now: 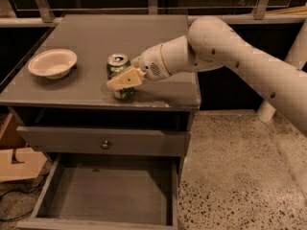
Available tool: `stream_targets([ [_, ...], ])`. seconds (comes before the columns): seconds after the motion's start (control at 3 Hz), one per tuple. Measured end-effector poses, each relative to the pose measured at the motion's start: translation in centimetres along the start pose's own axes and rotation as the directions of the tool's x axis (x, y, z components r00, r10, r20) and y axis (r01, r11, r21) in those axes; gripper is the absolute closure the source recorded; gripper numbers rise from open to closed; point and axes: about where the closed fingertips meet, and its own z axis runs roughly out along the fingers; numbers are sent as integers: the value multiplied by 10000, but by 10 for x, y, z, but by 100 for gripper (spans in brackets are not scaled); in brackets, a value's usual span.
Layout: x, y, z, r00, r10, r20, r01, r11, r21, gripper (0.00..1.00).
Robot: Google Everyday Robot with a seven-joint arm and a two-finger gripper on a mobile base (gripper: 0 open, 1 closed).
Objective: Pick green can from middle drawer and place on counter
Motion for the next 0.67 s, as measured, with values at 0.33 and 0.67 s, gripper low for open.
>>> stream_targets([
  [0.33,0,0,0,10000,0,0,0,10000,-1,0],
  [0.67,0,0,0,10000,0,0,0,10000,-1,0],
])
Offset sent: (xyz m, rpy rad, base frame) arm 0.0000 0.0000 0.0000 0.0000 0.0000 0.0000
